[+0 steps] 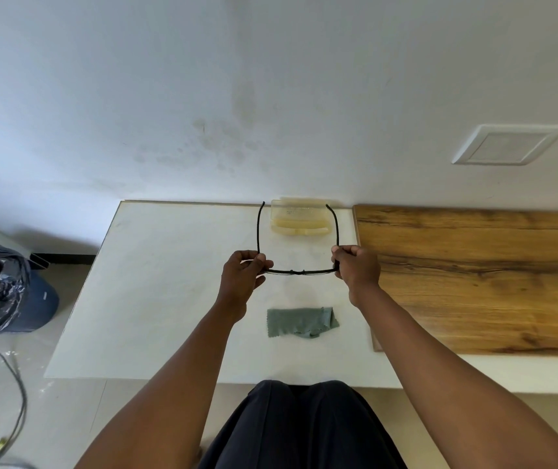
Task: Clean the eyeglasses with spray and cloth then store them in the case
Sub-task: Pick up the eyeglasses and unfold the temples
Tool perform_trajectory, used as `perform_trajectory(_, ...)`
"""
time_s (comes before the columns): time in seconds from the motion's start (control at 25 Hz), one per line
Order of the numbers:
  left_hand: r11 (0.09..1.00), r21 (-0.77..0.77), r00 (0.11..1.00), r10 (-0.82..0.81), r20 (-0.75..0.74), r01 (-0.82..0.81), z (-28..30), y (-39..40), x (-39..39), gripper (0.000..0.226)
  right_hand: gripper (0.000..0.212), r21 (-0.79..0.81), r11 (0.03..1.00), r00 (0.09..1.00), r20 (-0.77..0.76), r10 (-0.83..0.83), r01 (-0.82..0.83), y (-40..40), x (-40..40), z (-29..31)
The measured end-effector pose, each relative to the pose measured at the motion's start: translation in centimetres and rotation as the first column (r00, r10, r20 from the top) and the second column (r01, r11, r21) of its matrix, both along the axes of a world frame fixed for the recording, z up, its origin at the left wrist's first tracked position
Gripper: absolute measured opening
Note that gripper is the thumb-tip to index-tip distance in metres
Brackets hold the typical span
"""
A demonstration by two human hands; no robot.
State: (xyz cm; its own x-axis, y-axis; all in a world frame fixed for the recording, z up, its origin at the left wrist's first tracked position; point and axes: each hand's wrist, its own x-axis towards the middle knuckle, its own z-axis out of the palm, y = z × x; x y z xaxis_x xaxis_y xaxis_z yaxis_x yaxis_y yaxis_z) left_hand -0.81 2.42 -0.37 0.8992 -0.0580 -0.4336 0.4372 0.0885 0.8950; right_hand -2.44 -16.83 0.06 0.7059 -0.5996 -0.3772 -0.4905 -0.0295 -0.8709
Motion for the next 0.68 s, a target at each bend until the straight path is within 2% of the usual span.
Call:
perform_trajectory(0.28,0.965,-0.242,0.995,-0.1,0.028,0.104,0.4,0.7,-0.2,0.025,0.025,0.206,0.97,0.991,-0.029,-0.13,0.133,-0.5,0.8,0.7)
perform_trajectory(0.48,0.973,-0.198,0.991,-0.104,0.079,0.118,0.4,0.6,-0.1,0.02,0.021,0.303,0.94,0.988,-0.04,-0.15,0.155,-0.7,1.5,1.0)
perform_trajectory(0.68,0.973,-0.198,0.992,-0.101,0.08,0.115,0.4,0.4,0.2,0.017,0.021,0.279,0.953,0.992,-0.066,-0.104,0.118,-0.7,1.2,0.6)
